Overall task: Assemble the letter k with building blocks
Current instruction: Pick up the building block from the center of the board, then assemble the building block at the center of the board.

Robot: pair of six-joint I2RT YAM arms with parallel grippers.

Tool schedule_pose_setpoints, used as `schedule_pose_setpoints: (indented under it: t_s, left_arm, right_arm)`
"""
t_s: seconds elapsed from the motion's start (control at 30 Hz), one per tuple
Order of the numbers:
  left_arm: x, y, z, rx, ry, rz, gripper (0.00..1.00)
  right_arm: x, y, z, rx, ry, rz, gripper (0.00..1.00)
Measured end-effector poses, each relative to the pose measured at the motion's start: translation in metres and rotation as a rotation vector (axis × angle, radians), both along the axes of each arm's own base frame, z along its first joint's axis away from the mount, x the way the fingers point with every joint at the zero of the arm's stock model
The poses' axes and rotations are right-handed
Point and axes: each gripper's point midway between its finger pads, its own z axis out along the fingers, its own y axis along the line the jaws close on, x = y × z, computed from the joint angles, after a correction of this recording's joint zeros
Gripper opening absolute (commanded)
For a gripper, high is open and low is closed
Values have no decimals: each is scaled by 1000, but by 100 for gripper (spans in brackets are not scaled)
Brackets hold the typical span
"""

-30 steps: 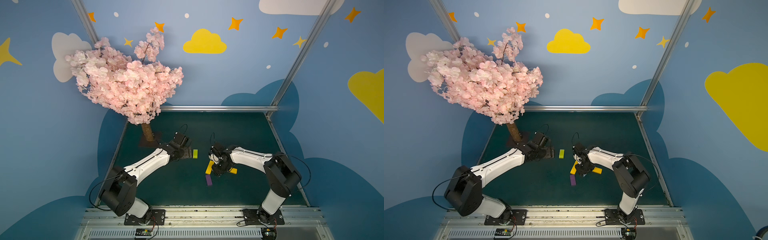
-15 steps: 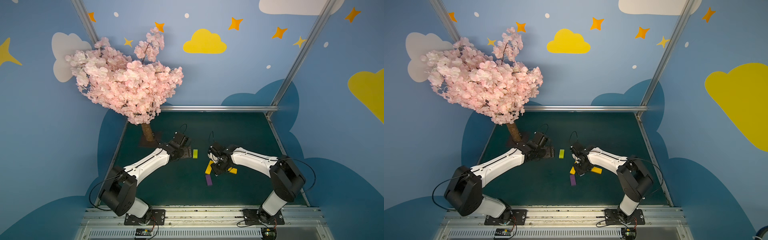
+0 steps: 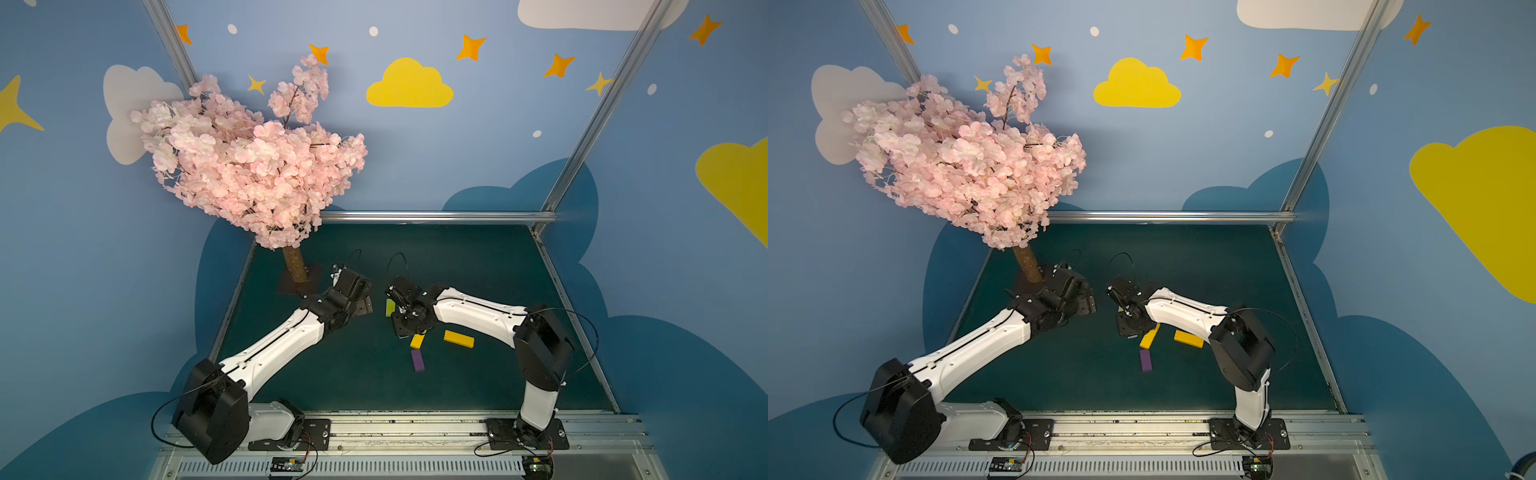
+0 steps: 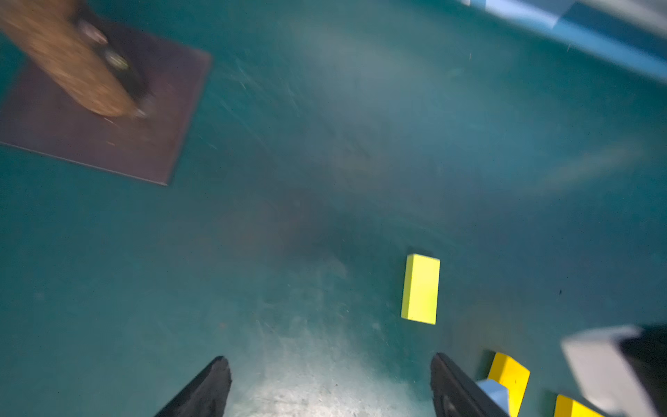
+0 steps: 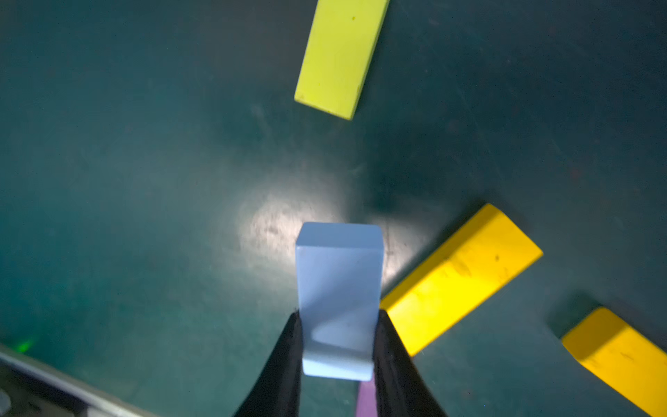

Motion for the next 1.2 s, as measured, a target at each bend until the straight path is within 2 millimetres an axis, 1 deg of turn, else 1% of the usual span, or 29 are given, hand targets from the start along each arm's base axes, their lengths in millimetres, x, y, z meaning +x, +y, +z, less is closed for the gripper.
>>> schedule_pose_setpoints:
  t_s: [0.07,0.13,0.3,0.4,0.6,0.83,1.03,1.2]
  left_arm:
    - [1,5,10,3,-36,18,87]
    - [2,9,14,10,-54,31,87]
    - [3,11,9,37,-42,36,88]
    - [3,11,5,47,-33,34,88]
    - [3,11,5,49,-33,34,88]
    - [3,13,5,54,-33,36,88]
    - [3,12,5,54,-34,33,88]
    - [3,12,5,53,-33,32,88]
  right_arm:
    - [5,8,-6,-3,2,-39,0]
    - [7,16,-10,1,8,-66,0]
    - [9,32,-17,18,30,-113,0]
    - [11,38,-17,30,35,-133,0]
    - [11,40,-20,29,51,-158,0]
    - [13,43,-30,11,66,-173,0]
    - [14,43,-36,-6,80,-176,0]
    - [15,39,-37,-15,86,-182,0]
